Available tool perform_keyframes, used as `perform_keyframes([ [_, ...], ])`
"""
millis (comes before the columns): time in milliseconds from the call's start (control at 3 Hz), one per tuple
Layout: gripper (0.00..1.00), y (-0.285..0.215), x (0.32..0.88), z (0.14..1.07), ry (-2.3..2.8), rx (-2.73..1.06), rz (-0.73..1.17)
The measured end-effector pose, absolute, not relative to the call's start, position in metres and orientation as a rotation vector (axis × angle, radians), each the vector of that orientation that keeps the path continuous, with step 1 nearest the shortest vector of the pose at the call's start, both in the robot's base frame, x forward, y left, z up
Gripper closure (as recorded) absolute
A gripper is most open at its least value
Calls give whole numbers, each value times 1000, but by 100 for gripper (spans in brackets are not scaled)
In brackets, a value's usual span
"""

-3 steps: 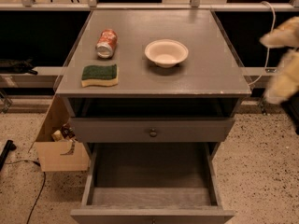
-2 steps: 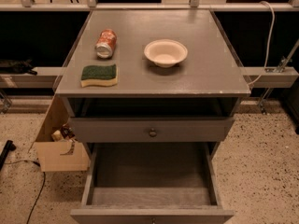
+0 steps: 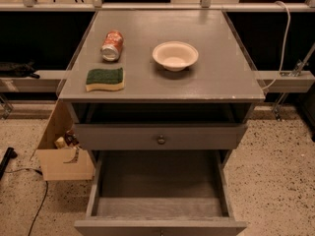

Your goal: Place sponge into middle drawer

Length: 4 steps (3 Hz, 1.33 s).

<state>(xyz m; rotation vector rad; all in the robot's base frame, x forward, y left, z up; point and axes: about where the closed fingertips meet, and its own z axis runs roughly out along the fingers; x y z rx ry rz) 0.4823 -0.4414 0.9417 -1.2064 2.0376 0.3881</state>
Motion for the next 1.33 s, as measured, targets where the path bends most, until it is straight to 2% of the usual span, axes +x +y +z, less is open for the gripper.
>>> perform_keyframes([
  [333,0,-436,494,944,2031,-1206,378],
  [667,0,-405,516,961,1991,-1260,363],
  [1000,0,-355,536,983,1930,-1365,347],
  [1333,0,-279,543,1008,1826,-1528,330],
])
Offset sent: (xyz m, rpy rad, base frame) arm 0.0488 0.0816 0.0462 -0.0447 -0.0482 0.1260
